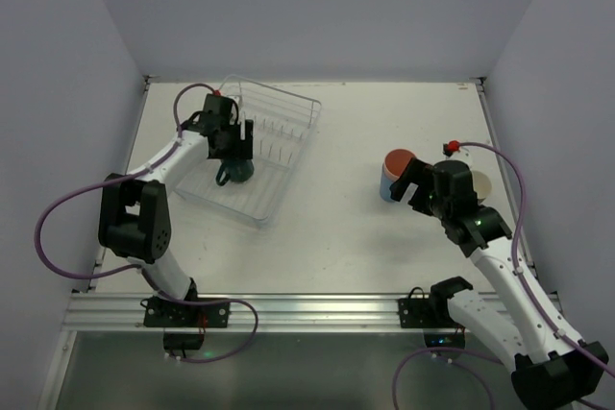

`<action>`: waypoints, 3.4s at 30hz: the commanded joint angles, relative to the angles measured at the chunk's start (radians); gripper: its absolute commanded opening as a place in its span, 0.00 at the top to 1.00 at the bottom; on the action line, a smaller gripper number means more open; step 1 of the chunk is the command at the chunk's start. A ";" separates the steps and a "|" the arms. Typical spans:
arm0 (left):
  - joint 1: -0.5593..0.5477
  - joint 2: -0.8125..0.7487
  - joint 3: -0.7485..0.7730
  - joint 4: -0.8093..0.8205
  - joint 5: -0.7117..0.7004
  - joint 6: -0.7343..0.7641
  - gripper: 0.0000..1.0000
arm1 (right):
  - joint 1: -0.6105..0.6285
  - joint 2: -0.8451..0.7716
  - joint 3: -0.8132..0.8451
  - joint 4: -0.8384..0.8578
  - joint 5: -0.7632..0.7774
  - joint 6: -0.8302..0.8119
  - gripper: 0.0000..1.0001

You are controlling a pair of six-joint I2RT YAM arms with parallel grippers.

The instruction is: Unload the cups from the dish rack

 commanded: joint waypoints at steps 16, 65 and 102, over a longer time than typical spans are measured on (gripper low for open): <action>0.009 -0.010 -0.059 0.007 0.003 0.018 0.12 | 0.017 0.021 0.023 0.038 0.011 -0.011 0.01; 0.002 -0.105 0.001 0.012 0.047 0.106 1.00 | 0.063 0.027 0.032 0.033 0.019 0.008 0.01; 0.018 -0.575 -0.134 0.878 0.705 -0.676 1.00 | 0.065 0.009 0.121 0.306 -0.532 0.015 0.01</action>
